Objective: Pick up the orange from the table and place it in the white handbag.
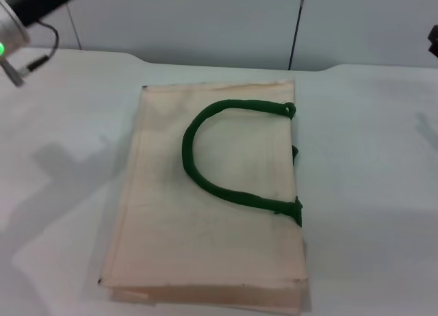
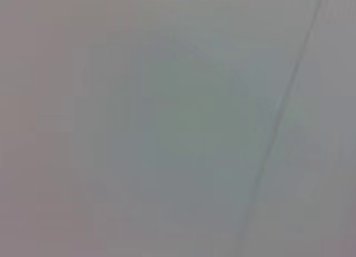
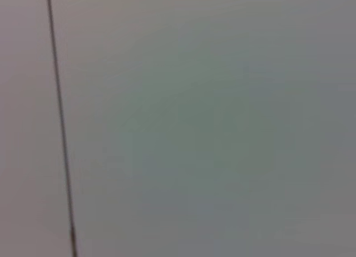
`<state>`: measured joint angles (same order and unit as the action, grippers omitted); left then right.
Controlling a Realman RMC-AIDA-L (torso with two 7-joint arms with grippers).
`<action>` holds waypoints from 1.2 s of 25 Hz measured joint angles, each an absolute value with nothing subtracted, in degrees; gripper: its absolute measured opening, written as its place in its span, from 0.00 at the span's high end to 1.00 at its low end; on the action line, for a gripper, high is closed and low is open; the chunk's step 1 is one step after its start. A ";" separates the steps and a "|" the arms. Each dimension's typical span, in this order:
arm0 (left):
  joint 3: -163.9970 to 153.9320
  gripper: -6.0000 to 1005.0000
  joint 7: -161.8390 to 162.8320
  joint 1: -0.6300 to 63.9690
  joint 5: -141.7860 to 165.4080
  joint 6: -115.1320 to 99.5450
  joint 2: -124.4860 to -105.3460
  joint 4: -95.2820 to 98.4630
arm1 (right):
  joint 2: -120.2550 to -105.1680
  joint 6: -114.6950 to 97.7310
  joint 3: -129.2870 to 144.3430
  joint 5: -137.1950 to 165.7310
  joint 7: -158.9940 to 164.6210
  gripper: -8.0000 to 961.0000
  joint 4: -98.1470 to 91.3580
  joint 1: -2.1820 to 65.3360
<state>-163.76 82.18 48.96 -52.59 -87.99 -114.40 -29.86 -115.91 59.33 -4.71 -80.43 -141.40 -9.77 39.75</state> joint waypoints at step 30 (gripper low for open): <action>-163.30 0.14 24.38 39.64 -78.22 -73.34 -116.42 3.65 | -116.62 58.28 -26.21 -80.39 -167.34 0.07 1.84 36.31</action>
